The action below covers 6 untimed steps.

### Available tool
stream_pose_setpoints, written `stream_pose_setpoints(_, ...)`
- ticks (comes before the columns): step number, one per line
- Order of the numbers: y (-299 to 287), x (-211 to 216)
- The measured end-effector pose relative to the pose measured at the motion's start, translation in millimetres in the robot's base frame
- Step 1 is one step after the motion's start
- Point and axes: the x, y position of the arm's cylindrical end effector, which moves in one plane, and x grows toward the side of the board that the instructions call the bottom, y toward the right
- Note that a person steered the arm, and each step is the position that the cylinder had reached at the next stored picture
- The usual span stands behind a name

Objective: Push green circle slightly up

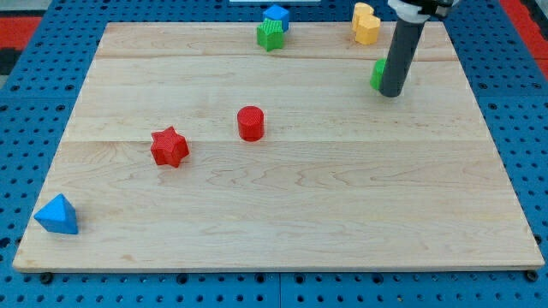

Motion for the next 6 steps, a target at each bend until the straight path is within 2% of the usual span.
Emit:
stream_pose_setpoints(2, 22.9, -26.3)
stream_pose_setpoints(3, 58.7, -40.0)
stream_pose_setpoints(4, 37.9, 25.2)
stream_pose_setpoints(5, -11.9, 78.0)
stream_pose_setpoints(6, -78.7, 109.7)
